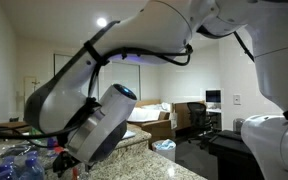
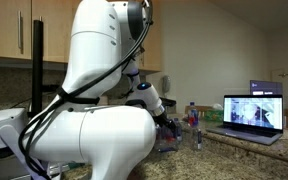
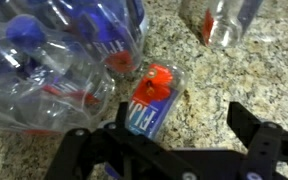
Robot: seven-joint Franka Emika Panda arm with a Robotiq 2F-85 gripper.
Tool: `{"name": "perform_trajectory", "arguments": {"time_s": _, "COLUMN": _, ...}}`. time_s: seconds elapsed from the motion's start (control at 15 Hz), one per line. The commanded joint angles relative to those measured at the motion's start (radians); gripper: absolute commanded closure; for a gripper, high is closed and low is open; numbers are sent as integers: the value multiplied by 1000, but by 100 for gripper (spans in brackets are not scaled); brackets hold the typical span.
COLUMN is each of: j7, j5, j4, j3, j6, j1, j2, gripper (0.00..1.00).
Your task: Put the water bottles upright
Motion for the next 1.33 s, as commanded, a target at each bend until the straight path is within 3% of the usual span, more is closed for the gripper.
{"name": "perform_trajectory", "arguments": {"time_s": 0.0, "j7": -57, "j5": 202, "j4": 72, "j3": -279, "j6": -4, "j1": 235, "j2": 95, "gripper": 0}}
{"name": "perform_trajectory", "arguments": {"time_s": 0.07, "j7": -38, "j5": 258, "j4": 98, "j3": -362, "j6": -11, "j1": 320, "j2": 150, "gripper": 0}}
{"name": "perform_trajectory", "arguments": {"time_s": 0.2, "j7": -34, "j5": 431, "j4": 125, "j3": -368, "j6": 16, "j1": 388, "j2": 243, "gripper": 0}}
{"name": "perform_trajectory", "arguments": {"time_s": 0.33, "j7": -100, "j5": 587, "j4": 151, "j3": -322, "j6": 0, "j1": 397, "j2": 318, "gripper": 0}}
{"name": "perform_trajectory", "arguments": {"time_s": 0.4, "j7": -119, "j5": 645, "j4": 162, "j3": -352, "j6": 0, "j1": 439, "j2": 349, "gripper": 0}}
{"name": "perform_trajectory", "arguments": {"time_s": 0.47, "j7": -57, "j5": 540, "j4": 114, "j3": -329, "j6": -16, "j1": 403, "j2": 275, "gripper": 0}}
{"name": "perform_trajectory", "arguments": {"time_s": 0.8, "j7": -48, "j5": 551, "j4": 130, "j3": -330, "j6": -16, "j1": 415, "j2": 317, "gripper": 0}}
{"name": "perform_trajectory", "arguments": {"time_s": 1.0, "j7": -72, "j5": 584, "j4": 119, "j3": -270, "j6": -40, "j1": 354, "j2": 293, "gripper": 0}}
{"name": "perform_trajectory", "arguments": {"time_s": 1.2, "j7": -96, "j5": 593, "j4": 150, "j3": -172, "j6": 31, "j1": 315, "j2": 290, "gripper": 0}}
{"name": "perform_trajectory", "arguments": {"time_s": 1.27, "j7": -87, "j5": 593, "j4": 148, "j3": -280, "j6": -11, "j1": 423, "j2": 327, "gripper": 0}}
